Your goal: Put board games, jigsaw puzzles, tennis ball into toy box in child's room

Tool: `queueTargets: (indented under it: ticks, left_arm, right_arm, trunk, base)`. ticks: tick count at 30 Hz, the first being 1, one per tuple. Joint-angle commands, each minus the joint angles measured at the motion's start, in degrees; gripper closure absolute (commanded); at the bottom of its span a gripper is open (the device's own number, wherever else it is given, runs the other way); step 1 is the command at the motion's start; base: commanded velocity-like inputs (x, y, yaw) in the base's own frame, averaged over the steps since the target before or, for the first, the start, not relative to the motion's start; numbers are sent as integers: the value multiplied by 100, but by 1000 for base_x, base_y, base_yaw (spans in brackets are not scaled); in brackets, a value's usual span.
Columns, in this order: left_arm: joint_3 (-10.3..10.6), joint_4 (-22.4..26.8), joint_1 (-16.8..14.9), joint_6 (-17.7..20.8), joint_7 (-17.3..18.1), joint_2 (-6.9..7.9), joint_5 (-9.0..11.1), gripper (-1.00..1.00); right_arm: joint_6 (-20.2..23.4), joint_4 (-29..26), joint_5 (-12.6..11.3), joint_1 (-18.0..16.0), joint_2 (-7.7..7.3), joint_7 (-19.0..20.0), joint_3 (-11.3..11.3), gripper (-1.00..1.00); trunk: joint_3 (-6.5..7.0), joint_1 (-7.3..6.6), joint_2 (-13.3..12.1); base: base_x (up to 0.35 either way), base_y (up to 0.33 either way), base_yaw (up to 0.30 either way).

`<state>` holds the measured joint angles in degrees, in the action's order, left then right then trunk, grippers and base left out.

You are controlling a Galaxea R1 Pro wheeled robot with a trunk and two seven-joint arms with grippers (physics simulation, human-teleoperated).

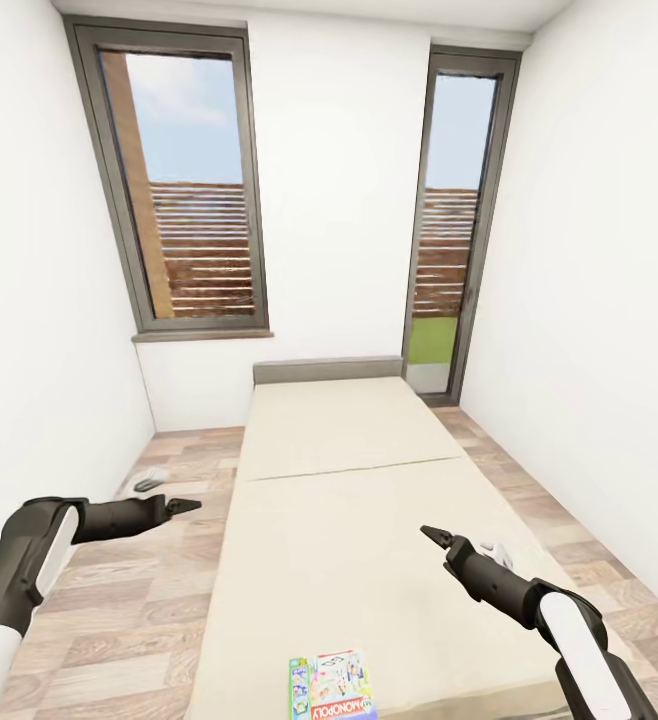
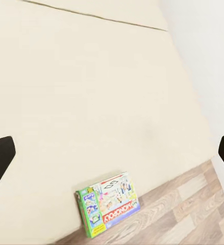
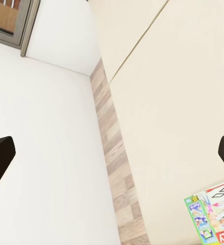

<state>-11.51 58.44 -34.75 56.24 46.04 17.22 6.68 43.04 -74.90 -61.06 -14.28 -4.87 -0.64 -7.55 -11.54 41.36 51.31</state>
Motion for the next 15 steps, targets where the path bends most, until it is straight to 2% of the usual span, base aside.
queueTargets:
  ticks: [1, 2, 6, 15]
  left_arm:
    - [-5, 4, -10, 42, -103, -18, 38, -100]
    - [-7, 9, -18, 43, -259, -41, 40, -100]
    - [-9, 16, -28, 44, -482, -69, 47, -100]
    - [-10, 18, -32, 45, -551, -78, 53, -100]
  right_arm:
    - [29, -4, -15, -5, 1, -7, -6, -100]
    - [29, -5, -12, -5, 2, -7, -4, -100]
    - [26, -2, -5, -5, 4, -7, -6, -100]
    - [21, -3, -11, -5, 11, -7, 0, -100]
  trunk:
    - [-27, 24, 48]
    - [-45, 45, 88]
    - [-117, 133, 249]
    - [-278, 331, 610]
  base:
    - [0, 0, 0]
    - [0, 0, 0]
    - [-2, 0, 0]
    - [-127, 0, 0]
